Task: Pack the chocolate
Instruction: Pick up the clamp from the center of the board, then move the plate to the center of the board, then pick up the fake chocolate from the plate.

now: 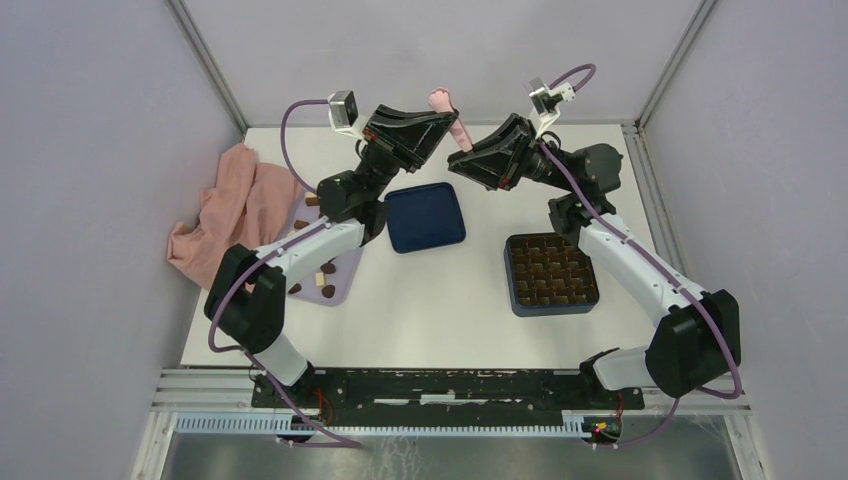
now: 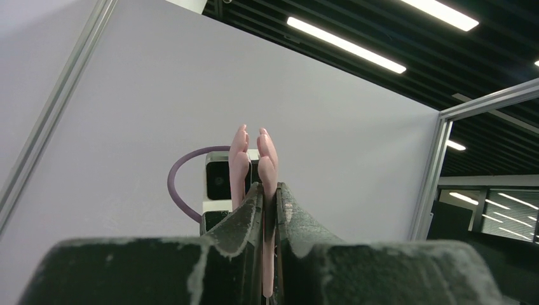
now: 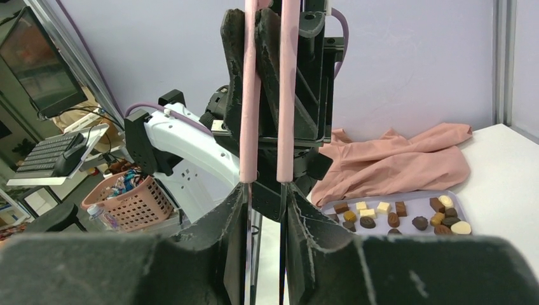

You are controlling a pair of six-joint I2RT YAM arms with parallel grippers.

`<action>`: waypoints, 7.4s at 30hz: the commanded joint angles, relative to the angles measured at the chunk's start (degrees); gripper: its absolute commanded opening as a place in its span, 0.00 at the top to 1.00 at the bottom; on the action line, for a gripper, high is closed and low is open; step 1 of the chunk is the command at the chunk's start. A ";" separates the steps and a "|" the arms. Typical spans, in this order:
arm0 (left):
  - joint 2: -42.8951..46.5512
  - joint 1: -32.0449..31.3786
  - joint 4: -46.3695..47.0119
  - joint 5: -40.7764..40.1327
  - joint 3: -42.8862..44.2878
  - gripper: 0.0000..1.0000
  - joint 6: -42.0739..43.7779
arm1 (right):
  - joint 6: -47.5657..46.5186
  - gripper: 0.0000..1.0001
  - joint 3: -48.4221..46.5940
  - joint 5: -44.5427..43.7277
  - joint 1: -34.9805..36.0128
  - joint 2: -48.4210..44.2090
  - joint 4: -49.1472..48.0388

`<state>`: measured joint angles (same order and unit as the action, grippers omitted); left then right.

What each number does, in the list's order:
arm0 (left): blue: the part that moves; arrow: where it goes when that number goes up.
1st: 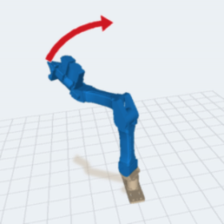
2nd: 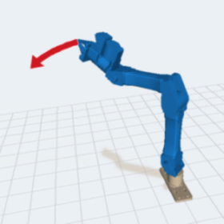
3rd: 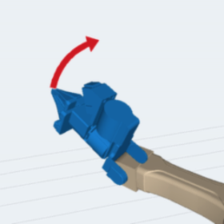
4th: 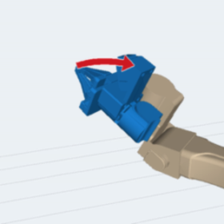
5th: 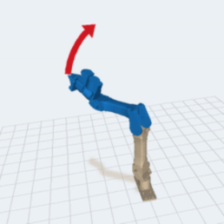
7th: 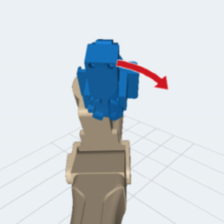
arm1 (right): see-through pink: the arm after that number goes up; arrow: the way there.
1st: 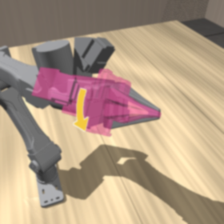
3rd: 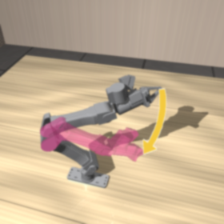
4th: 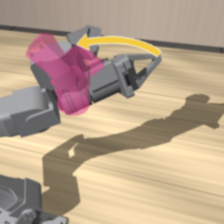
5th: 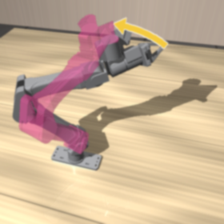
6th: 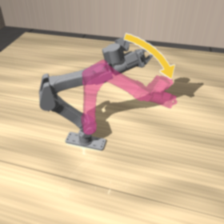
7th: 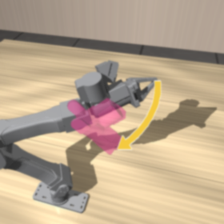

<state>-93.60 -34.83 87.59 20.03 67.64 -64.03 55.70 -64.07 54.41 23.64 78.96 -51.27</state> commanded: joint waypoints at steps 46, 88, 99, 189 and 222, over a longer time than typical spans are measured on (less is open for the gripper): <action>20.11 16.49 -113.62 -19.26 -7.73 0.40 38.49 | -79.08 0.63 -25.16 -21.00 -1.47 8.38 82.51; -11.32 9.35 -122.44 -6.32 -1.18 0.83 52.68 | -77.54 0.64 -16.26 -18.11 -0.09 9.95 81.81; -15.77 0.83 -117.47 -3.62 4.38 0.84 51.85 | -80.75 0.64 -13.75 -20.64 -1.58 7.61 85.08; 45.57 9.25 -103.85 -47.15 -14.19 0.03 38.01 | -94.46 0.60 -26.01 -47.03 26.72 37.58 94.21; 46.12 9.23 -101.94 -44.90 -14.71 0.03 36.10 | -91.51 0.85 -25.57 -32.79 20.31 25.62 96.03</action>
<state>-48.14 -25.74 -17.41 -25.26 53.17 -25.08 -36.32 -89.41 14.11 47.46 113.10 44.88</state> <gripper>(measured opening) 0.970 0.341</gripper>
